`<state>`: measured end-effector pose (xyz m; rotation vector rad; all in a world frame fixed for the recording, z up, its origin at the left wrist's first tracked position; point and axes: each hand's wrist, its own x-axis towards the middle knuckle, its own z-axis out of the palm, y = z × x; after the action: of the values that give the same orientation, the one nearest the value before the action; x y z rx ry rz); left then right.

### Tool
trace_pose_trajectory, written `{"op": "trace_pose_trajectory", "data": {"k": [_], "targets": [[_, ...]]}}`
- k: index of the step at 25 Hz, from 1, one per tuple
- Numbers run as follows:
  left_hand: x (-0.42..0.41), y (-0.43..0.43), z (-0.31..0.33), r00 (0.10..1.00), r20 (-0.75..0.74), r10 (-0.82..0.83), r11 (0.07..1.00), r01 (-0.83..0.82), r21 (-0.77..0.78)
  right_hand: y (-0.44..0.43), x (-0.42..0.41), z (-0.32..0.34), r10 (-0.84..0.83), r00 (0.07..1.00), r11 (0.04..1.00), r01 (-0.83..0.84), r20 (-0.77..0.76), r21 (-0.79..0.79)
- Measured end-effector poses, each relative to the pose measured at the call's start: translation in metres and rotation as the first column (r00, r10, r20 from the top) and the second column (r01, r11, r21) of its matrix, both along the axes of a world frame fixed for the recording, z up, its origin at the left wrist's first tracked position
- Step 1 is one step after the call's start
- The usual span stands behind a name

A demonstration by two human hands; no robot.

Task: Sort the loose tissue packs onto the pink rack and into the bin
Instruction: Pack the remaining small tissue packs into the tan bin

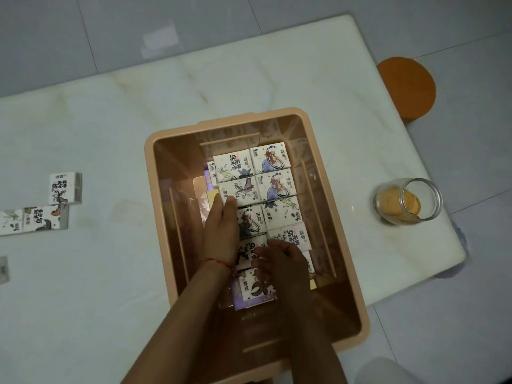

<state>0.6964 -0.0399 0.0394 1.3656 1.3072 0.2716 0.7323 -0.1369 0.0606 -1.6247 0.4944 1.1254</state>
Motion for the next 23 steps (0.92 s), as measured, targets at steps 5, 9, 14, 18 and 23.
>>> {"op": "trace_pose_trajectory", "data": {"k": [5, 9, 14, 18, 23], "targets": [[-0.005, 0.0, 0.001, 0.998, -0.026, 0.052, 0.998, -0.052, -0.018, 0.012, 0.002, 0.007, 0.152, 0.979, 0.988, -0.149, 0.134, -0.033], [-0.014, 0.008, 0.006, 0.967, -0.207, 0.152, 0.963, -0.192, -0.187, 0.028, -0.015, -0.001, 0.346, 0.909, 0.933, -0.308, 0.231, -0.188], [-0.02, 0.008, 0.013, 0.96, -0.268, -0.08, 0.978, 0.023, -0.208, 0.048, -0.033, 0.003, 0.211, 0.949, 0.963, -0.161, 0.235, -0.216], [-0.047, 0.019, 0.056, 0.979, -0.009, -0.202, 0.935, 0.19, -0.299, 0.05, -0.057, 0.02, 0.211, 0.903, 0.967, -0.138, 0.375, -0.212], [-0.142, 0.068, 0.083, 0.895, 0.428, 0.124, 0.944, 0.026, -0.329, 0.082, -0.108, 0.079, 0.239, 0.679, 0.953, -0.302, 0.694, -0.032]]}}
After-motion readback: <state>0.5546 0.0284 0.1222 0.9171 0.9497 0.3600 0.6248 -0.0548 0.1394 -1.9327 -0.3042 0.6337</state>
